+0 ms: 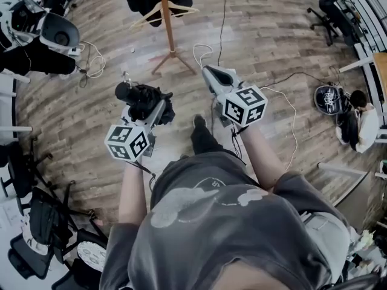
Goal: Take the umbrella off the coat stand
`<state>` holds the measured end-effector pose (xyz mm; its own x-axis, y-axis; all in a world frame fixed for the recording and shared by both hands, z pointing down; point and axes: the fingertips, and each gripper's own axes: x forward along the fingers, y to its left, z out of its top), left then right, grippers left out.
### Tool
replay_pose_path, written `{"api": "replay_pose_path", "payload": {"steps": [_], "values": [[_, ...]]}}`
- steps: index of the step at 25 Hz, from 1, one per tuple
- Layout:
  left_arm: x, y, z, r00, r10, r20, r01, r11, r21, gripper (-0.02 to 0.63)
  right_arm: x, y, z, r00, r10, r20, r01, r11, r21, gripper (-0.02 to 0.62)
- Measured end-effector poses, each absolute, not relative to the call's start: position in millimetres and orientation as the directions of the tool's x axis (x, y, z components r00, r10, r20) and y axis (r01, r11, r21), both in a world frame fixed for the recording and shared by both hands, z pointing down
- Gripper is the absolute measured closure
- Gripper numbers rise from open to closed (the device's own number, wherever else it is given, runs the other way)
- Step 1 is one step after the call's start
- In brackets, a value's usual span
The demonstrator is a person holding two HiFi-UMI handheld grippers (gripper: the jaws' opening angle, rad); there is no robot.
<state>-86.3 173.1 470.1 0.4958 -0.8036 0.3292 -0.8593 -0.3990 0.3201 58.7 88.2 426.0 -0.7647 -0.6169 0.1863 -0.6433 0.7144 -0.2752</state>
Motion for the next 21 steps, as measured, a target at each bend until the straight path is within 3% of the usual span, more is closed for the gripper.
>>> {"api": "replay_pose_path", "payload": {"steps": [21], "values": [[-73.5, 267.6, 471.4, 0.515, -0.791, 0.329, -0.848, -0.415, 0.33, 0.333, 68.8, 193.8, 421.9, -0.766, -0.614, 0.19, -0.643, 0.721, -0.26, 0.598]]}}
